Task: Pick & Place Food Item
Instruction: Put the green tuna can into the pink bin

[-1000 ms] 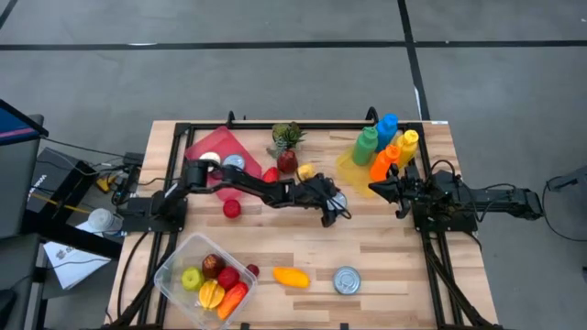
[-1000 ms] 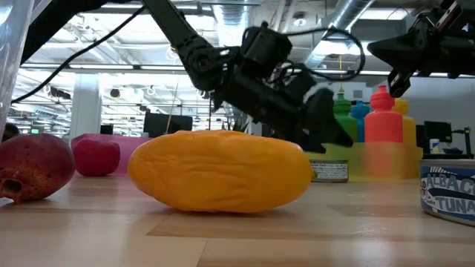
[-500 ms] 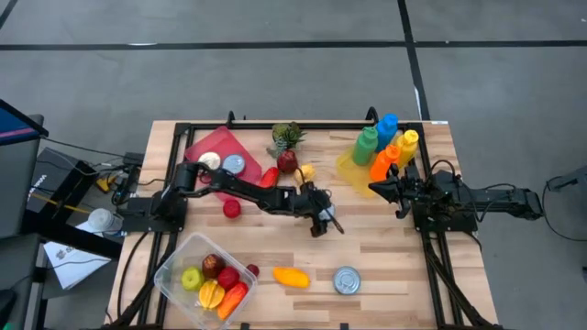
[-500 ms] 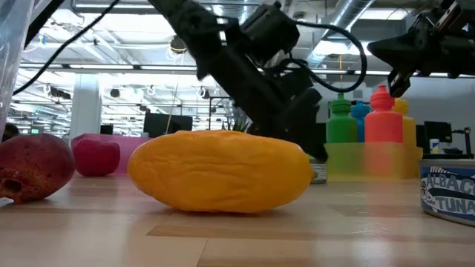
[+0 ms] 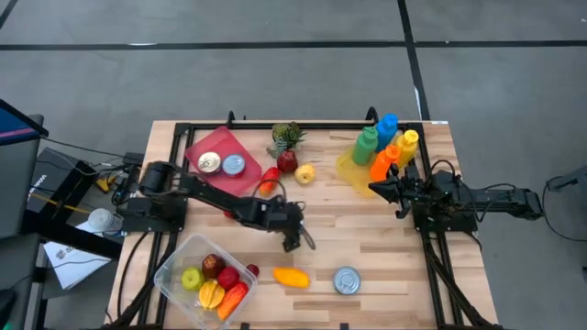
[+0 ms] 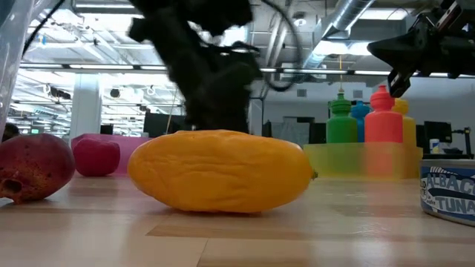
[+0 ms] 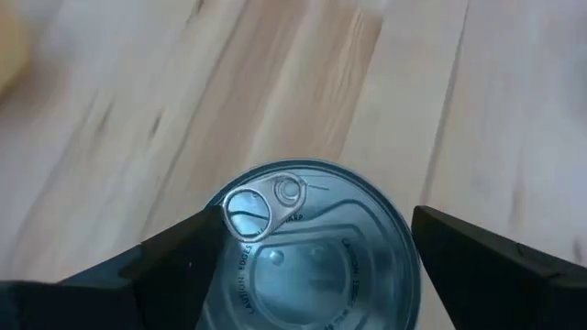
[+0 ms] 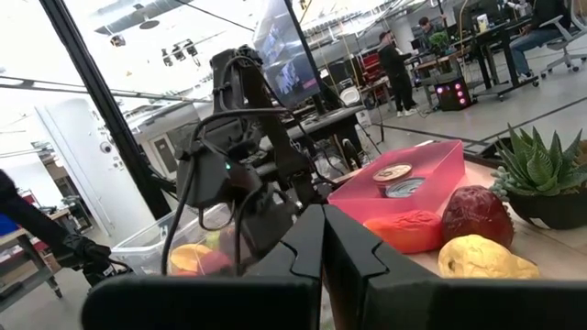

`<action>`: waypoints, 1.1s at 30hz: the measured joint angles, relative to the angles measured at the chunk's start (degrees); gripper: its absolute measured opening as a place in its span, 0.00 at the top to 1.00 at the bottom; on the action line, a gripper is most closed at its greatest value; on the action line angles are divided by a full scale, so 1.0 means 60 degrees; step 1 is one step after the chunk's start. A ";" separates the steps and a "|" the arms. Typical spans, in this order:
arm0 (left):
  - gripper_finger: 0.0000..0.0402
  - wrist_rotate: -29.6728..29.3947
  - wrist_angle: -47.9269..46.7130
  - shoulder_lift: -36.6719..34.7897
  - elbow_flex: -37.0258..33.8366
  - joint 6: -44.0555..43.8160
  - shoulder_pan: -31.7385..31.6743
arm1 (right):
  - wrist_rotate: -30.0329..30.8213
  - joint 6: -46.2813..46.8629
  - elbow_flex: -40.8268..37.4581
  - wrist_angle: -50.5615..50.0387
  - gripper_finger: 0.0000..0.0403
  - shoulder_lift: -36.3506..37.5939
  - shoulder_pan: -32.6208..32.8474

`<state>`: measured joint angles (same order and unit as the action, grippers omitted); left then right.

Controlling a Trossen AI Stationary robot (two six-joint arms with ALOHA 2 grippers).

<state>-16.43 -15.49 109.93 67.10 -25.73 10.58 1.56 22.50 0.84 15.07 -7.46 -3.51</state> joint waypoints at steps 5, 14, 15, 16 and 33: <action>0.14 -0.0441 0.0109 -0.1345 -0.1247 -0.0900 0.0219 | -0.0003 0.0000 0.0000 0.0016 1.00 -0.0002 0.0002; 0.14 -0.0873 -0.0383 -0.3398 -0.1884 -0.1159 0.0054 | -0.0003 0.0000 0.0000 0.0004 1.00 0.0000 0.0000; 0.14 -0.0914 -0.0518 -0.3493 -0.1977 -0.1313 -0.0065 | 0.0000 0.0000 0.0000 0.0005 1.00 -0.0004 0.0002; 0.15 -0.0921 -0.0509 -0.3558 -0.2069 -0.1549 -0.0189 | -0.0002 0.0000 0.0001 0.0015 1.00 0.0000 0.0000; 0.28 -0.0411 0.0612 -0.2368 -0.3218 -0.2783 -0.0396 | -0.0002 0.0000 0.0000 0.0015 1.00 -0.0003 0.0001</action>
<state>-18.90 -11.82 95.72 47.80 -42.43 8.21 1.55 22.50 0.84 15.16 -7.48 -3.50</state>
